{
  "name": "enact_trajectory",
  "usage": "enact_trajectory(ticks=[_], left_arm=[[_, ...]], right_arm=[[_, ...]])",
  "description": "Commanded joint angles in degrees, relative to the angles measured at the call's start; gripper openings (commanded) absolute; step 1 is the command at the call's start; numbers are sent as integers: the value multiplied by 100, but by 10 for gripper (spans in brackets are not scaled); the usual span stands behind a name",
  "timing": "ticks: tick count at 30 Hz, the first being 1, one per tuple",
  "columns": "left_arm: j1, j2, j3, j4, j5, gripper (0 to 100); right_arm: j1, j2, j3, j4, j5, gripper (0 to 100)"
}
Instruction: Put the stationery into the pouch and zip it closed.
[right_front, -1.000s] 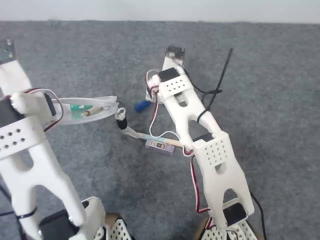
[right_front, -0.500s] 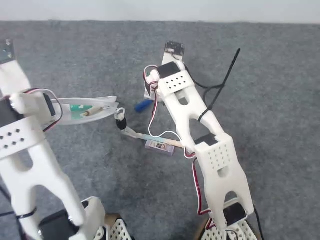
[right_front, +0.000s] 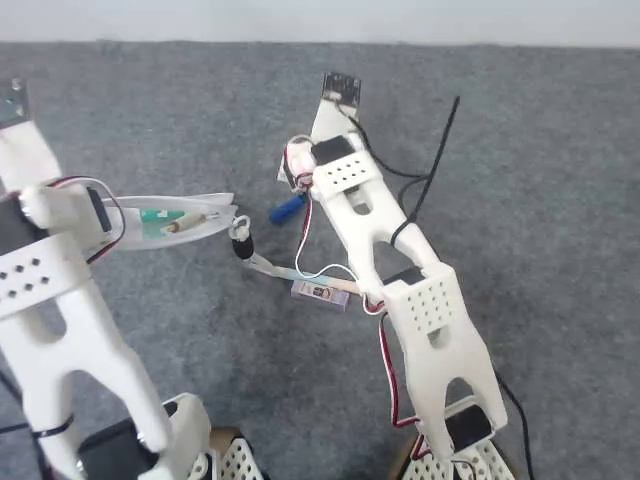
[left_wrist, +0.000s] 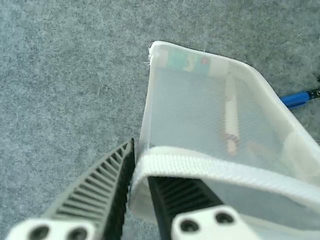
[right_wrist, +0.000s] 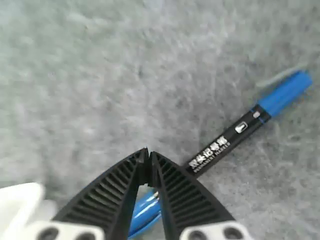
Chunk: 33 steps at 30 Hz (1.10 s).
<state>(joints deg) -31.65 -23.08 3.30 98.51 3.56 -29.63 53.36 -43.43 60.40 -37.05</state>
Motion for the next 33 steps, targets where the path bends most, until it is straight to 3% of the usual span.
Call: enact_trajectory(ticks=[1, 12, 15, 18, 33], left_arm=[[-26, -88, -119, -62, -44, 9], [-26, -88, -119, -53, -53, 9], [-26, -88, -119, -53, -53, 9], [-26, -88, -119, -53, -53, 9], [-26, -88, -119, -62, -53, 9]], right_arm=[[92, 4, -123, 268, 70, 7], [92, -356, -123, 2475, 79, 9], [92, -593, -123, 2888, 554, 7], [92, -989, -123, 3196, 1046, 7], [699, -1771, -123, 4136, 976, 7]])
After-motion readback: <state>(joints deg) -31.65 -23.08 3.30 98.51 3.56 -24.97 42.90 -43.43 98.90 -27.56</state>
